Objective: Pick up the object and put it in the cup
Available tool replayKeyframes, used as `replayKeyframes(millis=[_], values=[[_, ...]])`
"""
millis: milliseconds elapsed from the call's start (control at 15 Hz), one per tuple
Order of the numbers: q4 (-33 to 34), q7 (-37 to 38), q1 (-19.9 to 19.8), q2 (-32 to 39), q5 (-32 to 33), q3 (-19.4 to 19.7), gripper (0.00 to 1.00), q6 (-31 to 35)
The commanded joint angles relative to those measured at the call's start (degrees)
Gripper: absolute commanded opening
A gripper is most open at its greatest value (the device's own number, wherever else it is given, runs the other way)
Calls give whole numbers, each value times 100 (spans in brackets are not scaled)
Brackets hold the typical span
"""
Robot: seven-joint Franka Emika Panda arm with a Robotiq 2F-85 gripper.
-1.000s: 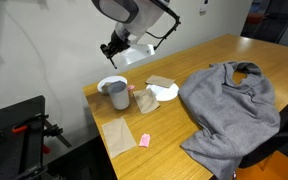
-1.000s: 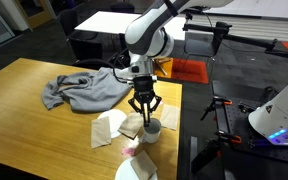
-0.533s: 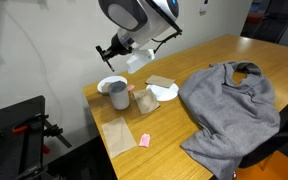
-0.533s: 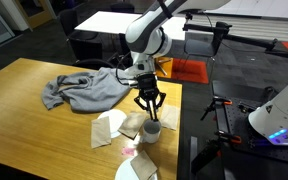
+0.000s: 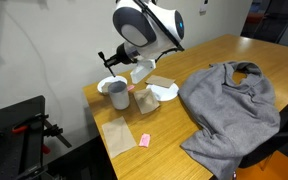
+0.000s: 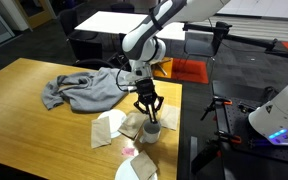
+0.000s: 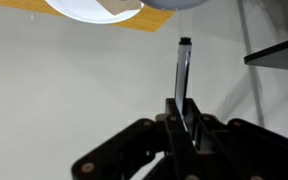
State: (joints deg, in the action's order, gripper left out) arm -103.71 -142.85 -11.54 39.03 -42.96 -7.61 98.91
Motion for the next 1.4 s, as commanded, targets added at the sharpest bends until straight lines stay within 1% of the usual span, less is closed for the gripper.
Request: replayKeyframes(millis=[0, 200, 533, 867, 1133, 1333], values=[[448, -106, 82, 350, -23, 67, 3, -193], [732, -56, 111, 613, 15, 43, 3, -210], [1111, 49, 88, 1014, 27, 14, 3, -456], [1315, 176, 47, 1259, 43, 46, 3, -856], [1481, 463, 64, 1444, 133, 125, 3, -1227], [1472, 625, 97, 1482, 225, 200, 3, -1214]])
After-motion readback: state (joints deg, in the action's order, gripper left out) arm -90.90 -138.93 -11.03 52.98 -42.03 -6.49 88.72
